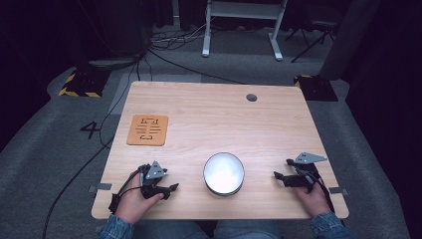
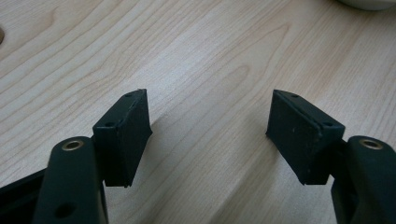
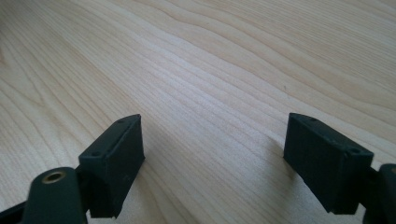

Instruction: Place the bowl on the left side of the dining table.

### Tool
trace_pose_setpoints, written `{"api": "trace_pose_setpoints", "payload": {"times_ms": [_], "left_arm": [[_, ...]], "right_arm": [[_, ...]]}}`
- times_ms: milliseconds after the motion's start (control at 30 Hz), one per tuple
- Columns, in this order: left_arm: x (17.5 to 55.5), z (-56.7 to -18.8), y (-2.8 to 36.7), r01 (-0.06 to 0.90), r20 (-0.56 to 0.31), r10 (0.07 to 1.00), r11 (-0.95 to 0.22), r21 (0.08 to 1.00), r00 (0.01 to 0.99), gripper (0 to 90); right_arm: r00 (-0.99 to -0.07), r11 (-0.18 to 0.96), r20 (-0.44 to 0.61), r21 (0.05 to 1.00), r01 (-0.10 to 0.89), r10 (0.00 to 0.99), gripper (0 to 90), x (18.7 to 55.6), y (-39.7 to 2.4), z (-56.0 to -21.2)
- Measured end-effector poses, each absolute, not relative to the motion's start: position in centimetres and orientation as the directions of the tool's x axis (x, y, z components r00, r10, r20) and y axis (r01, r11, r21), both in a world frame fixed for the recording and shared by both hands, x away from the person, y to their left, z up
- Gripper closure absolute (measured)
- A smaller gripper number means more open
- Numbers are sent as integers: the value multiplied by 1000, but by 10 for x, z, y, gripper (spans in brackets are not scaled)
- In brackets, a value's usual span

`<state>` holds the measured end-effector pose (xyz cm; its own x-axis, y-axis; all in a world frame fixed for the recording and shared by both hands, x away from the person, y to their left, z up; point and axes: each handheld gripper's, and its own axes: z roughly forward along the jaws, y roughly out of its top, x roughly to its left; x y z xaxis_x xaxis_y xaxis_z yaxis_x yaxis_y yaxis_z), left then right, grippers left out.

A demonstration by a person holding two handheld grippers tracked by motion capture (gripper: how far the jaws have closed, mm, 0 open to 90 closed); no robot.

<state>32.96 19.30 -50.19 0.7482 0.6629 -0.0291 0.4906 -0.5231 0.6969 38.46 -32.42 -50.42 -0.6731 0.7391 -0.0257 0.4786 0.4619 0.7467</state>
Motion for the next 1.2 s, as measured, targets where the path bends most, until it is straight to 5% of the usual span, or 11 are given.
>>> {"api": "trace_pose_setpoints", "payload": {"times_ms": [600, 1200], "left_arm": [[329, -501, 193, 503, -35, 675, -515, 694, 737, 304], [321, -458, 191, 472, -52, 645, -499, 727, 762, 335]], "right_arm": [[-673, 461, -25, 747, 479, 740, 202, 384, -324, -504], [-673, 461, -25, 747, 479, 739, 202, 384, -324, -504]]}}
